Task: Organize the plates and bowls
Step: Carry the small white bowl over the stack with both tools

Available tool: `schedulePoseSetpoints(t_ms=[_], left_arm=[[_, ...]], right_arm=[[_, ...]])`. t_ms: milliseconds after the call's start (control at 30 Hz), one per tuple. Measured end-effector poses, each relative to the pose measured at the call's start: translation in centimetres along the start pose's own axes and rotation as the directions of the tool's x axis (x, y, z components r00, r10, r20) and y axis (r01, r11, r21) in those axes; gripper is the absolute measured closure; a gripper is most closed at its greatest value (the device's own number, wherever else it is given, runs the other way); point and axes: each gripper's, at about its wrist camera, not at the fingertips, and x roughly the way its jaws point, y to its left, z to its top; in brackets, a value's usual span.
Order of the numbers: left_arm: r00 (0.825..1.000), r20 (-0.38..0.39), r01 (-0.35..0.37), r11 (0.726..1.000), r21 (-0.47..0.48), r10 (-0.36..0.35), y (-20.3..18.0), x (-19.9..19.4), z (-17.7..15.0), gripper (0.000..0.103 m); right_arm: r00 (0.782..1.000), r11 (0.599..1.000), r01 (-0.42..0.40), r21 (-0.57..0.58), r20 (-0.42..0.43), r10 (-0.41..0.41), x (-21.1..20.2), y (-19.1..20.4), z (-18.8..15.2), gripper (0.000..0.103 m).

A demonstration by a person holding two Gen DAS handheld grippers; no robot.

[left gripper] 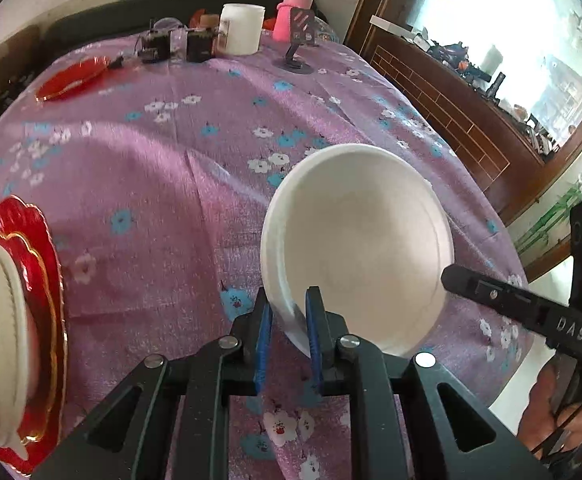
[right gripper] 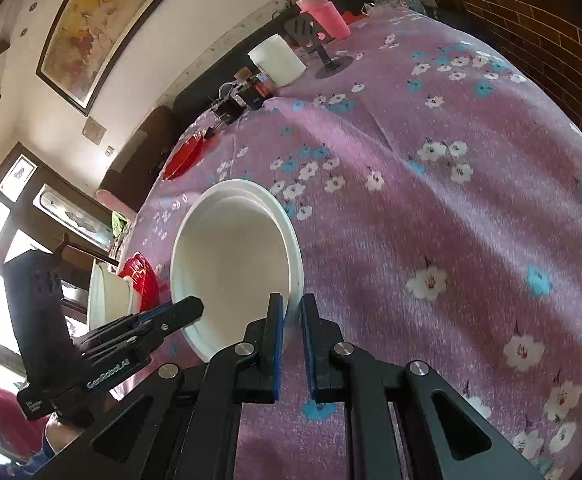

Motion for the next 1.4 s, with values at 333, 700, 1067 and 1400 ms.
schedulePoseSetpoints(t_ms=[333,700,1067,1400], left_arm=[[0.996,0.073,-0.063,0.996,0.064,0.059,-0.7,0.1,0.4,0.075],[0.987,0.096,-0.136,0.986,0.098,0.127,-0.8,1.4,0.6,0.068],[0.985,0.103,-0.15,0.982,0.118,0.138,-0.8,1.9,0.4,0.069],[0.985,0.122,-0.135,0.984,0.119,0.121,-0.5,1.4,0.3,0.082]], right_arm=[[0.997,0.996,0.072,-0.046,0.045,-0.07,-0.1,0.2,0.7,0.091],[0.996,0.994,0.089,-0.06,0.032,-0.087,1.3,0.6,1.5,0.09],[0.99,0.986,0.139,-0.095,0.053,-0.134,2.0,1.6,1.3,0.09],[0.99,0.988,0.129,-0.083,0.058,-0.125,1.8,1.8,1.2,0.092]])
